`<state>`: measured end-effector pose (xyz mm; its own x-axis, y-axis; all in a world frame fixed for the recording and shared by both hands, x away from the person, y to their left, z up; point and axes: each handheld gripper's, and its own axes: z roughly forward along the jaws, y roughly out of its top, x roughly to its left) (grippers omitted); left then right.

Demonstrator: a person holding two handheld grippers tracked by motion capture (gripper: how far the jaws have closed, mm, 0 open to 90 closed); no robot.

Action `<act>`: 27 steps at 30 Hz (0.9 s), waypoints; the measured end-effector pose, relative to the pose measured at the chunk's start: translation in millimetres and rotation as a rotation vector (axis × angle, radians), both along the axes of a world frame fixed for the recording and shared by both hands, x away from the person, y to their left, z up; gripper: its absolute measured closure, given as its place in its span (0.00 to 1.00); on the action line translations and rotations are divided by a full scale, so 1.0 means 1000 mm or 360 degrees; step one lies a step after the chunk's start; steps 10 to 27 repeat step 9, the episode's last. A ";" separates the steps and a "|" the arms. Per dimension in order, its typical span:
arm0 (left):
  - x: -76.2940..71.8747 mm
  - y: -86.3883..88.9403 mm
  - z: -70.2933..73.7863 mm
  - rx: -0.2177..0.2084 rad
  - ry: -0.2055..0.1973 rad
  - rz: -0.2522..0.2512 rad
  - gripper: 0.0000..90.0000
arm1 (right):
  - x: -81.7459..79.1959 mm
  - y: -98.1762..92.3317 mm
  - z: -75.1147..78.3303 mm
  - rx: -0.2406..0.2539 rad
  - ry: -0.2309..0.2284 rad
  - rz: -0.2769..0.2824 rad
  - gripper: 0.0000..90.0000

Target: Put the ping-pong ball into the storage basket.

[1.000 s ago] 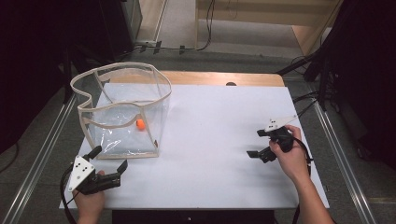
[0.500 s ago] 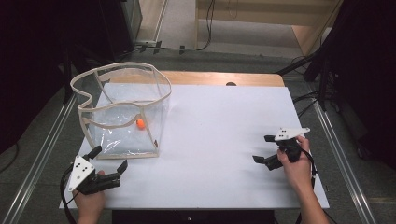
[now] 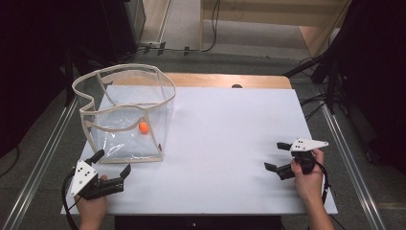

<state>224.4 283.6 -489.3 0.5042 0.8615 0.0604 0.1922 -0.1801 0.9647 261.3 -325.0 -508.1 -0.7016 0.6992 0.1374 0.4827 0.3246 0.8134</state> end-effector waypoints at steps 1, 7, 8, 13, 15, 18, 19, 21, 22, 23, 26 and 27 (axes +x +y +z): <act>0.000 0.000 0.000 0.0002 -0.0001 0.0001 0.00 | -0.001 -0.001 -0.001 0.0006 -0.0008 -0.0005 0.00; 0.000 0.000 0.000 0.0005 0.0002 0.0002 0.00 | -0.004 -0.006 -0.003 0.0047 -0.0015 -0.0038 0.00; 0.000 0.000 0.000 0.0007 0.0001 0.0002 0.00 | -0.005 -0.006 -0.003 0.0051 -0.0013 -0.0040 0.00; 0.000 0.000 0.000 0.0009 0.0002 0.0004 0.00 | -0.005 -0.007 -0.003 0.0050 -0.0013 -0.0040 0.00; 0.000 0.000 0.000 0.0009 0.0002 0.0004 0.00 | -0.005 -0.007 -0.003 0.0050 -0.0013 -0.0040 0.00; 0.000 0.000 0.000 0.0009 0.0002 0.0004 0.00 | -0.005 -0.007 -0.003 0.0050 -0.0013 -0.0040 0.00; 0.000 0.000 0.000 0.0009 0.0002 0.0004 0.00 | -0.005 -0.007 -0.003 0.0050 -0.0013 -0.0040 0.00; 0.000 0.000 0.000 0.0009 0.0002 0.0004 0.00 | -0.005 -0.007 -0.003 0.0050 -0.0013 -0.0040 0.00; 0.000 0.000 0.000 0.0009 0.0002 0.0004 0.00 | -0.005 -0.007 -0.003 0.0050 -0.0013 -0.0040 0.00; 0.000 0.000 0.000 0.0009 0.0002 0.0004 0.00 | -0.005 -0.007 -0.003 0.0050 -0.0013 -0.0040 0.00; 0.000 0.000 0.000 0.0009 0.0002 0.0004 0.00 | -0.005 -0.007 -0.003 0.0050 -0.0013 -0.0040 0.00; 0.000 0.000 0.000 0.0009 0.0002 0.0004 0.00 | -0.005 -0.007 -0.003 0.0050 -0.0013 -0.0040 0.00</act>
